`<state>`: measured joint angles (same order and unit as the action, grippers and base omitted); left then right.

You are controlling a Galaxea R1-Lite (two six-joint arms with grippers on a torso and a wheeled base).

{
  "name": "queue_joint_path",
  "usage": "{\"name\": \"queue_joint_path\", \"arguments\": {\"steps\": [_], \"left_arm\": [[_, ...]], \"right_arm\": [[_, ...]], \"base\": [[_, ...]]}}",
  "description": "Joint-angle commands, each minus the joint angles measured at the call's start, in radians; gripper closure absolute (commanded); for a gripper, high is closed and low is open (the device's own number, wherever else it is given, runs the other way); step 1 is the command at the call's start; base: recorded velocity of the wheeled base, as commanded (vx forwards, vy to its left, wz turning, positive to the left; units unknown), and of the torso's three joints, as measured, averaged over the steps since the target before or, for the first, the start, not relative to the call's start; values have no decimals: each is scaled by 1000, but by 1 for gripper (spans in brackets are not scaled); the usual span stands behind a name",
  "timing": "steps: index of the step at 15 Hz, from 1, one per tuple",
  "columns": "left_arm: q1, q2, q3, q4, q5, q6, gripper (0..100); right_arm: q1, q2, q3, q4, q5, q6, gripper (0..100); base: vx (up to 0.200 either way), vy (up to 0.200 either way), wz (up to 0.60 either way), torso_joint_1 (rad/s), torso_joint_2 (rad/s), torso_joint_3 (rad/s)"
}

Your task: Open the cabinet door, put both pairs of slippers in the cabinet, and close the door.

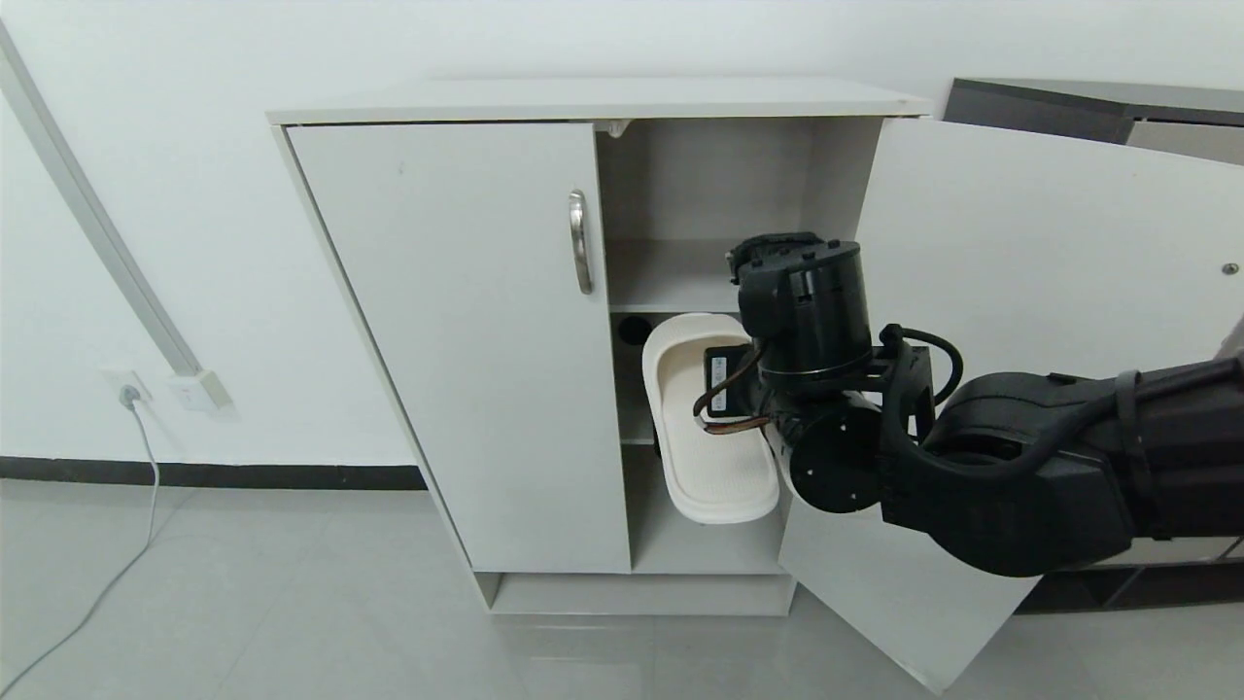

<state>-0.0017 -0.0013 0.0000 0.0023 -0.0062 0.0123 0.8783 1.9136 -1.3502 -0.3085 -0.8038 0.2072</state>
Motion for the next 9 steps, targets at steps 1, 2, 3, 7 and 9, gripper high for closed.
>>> {"name": "queue_joint_path", "arguments": {"steps": [1,2,3,7,9], "left_arm": [[0,1,0,-1,0,1,100],[0,1,0,1,0,1,100],[0,1,0,1,0,1,100],[0,1,0,-1,0,1,100],[0,1,0,1,0,1,100]], "right_arm": [[-5,-7,-10,0,0,0,100],[-5,-7,-13,3,0,0,100],[-5,-7,-18,3,0,0,100],[-5,-7,-41,16,3,-2,100],[-5,-5,-49,28,6,-2,100]], "base": [[0,0,0,0,0,0],[0,0,0,0,0,0],[0,0,0,0,0,0],[200,0,0,4,5,2],[200,0,0,-5,5,2]]}}
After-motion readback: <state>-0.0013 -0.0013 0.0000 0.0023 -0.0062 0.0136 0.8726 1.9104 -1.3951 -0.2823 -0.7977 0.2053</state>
